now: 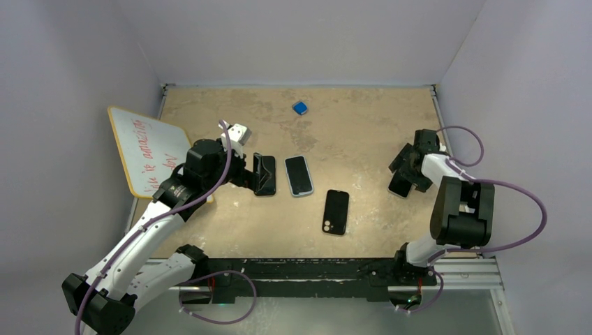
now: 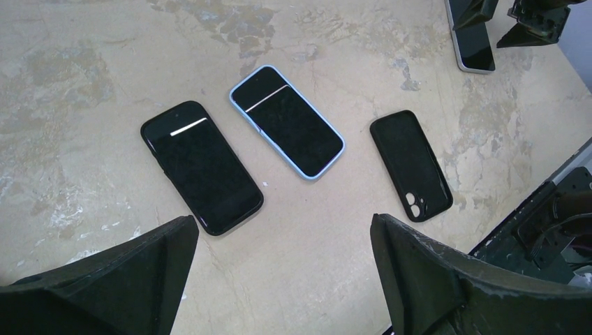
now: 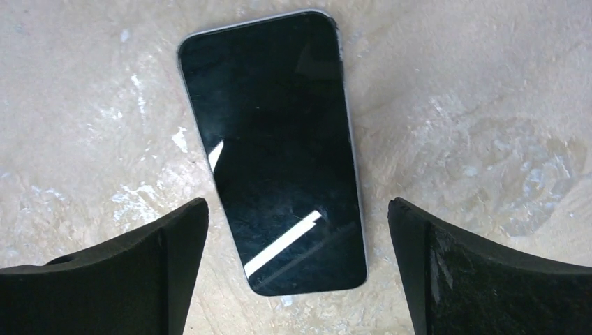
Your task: Put the phone into the phone case
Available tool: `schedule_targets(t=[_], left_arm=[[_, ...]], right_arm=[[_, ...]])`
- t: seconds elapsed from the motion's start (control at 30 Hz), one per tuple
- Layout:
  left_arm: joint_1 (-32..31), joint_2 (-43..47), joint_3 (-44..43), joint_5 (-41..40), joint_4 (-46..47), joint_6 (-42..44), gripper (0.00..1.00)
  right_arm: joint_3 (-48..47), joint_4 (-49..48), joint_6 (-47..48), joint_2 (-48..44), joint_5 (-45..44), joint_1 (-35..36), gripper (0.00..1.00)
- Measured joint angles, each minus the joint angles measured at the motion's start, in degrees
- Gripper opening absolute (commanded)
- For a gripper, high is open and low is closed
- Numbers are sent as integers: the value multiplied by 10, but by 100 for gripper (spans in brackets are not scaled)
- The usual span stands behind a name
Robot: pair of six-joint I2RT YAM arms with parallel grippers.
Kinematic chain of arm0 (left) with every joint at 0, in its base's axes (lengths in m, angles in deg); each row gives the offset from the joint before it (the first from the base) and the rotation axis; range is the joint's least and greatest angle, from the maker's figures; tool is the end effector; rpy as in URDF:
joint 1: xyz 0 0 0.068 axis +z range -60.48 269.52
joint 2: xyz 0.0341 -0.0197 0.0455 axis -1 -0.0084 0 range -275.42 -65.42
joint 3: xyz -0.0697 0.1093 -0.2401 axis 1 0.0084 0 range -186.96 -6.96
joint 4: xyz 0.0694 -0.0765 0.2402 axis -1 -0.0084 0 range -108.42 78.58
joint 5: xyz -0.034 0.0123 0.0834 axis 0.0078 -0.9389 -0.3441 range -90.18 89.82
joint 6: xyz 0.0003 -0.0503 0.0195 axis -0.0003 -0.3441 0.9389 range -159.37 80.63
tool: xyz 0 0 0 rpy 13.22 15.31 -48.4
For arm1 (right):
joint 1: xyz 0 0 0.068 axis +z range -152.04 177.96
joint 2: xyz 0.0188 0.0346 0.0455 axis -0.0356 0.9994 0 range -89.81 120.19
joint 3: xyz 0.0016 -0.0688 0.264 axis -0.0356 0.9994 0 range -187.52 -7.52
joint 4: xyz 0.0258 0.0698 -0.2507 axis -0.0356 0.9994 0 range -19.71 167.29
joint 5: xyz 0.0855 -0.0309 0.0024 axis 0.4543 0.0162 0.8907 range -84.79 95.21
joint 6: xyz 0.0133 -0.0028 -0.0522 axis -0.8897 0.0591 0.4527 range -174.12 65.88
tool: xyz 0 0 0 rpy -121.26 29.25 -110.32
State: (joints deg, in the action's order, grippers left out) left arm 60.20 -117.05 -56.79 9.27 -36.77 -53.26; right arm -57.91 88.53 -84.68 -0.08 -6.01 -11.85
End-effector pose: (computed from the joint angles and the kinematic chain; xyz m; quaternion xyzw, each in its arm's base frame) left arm 0.1715 -0.1030 0.3230 0.1567 0.8370 -0.2567 0.4572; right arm 0.2991 -0.0588 0.1766 0.3553 0.8875 -0.0422 0.2902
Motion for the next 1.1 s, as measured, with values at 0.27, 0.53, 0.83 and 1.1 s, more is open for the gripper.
schedule_targets(t=[0.27, 0.53, 0.83, 1.1], left_arm=[[0, 0, 0, 10, 0, 0, 100], [0, 3, 0, 11, 0, 0, 100], [0, 8, 0, 15, 2, 0, 100], [0, 2, 0, 9, -1, 0, 100]], right_arm=[[-1, -21, 12, 19, 19, 0, 96], [-17, -25, 26, 38, 3, 0, 83], [-24, -24, 47, 48, -11, 17, 73], [-20, -32, 51, 47, -11, 73, 62]])
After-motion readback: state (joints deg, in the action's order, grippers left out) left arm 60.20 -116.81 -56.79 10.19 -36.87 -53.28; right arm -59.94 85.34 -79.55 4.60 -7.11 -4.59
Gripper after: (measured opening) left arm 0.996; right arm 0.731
